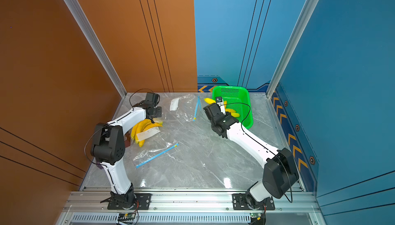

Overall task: Open the zip-top bag and take out the banana
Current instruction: Place the banana in the basket.

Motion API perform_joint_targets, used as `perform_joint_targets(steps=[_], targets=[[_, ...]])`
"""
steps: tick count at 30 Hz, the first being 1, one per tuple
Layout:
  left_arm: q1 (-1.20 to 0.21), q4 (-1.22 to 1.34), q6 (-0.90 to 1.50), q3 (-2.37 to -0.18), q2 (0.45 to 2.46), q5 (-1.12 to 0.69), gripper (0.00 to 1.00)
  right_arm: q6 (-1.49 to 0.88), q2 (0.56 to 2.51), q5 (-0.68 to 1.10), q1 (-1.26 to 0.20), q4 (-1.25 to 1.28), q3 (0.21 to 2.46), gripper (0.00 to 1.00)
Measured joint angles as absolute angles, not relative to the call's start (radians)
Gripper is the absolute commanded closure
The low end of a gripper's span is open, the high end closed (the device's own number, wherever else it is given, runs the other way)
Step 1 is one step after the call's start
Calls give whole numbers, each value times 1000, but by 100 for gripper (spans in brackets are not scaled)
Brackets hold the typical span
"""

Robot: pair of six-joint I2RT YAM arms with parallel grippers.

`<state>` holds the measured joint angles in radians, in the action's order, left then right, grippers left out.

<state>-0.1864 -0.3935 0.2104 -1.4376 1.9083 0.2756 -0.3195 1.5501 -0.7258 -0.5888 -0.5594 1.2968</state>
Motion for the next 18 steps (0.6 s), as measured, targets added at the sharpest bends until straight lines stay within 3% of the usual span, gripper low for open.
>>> perform_joint_targets(steps=[2, 7, 9, 13, 18], targets=[[-186, -393, 211, -1438, 1908, 269, 86, -302, 1598, -801, -565, -595, 1336, 74], [-186, -393, 226, -1423, 1882, 253, 55, -265, 1773, -993, -500, -752, 1466, 72], [-186, -393, 228, -1413, 1863, 251, 47, -265, 1851, -1058, -466, -814, 1528, 72], [-189, -393, 230, -1406, 1832, 250, 39, -267, 1947, -1139, -399, -911, 1583, 72], [-193, -393, 229, -1396, 1808, 250, 37, -268, 2010, -1210, -359, -979, 1610, 71]])
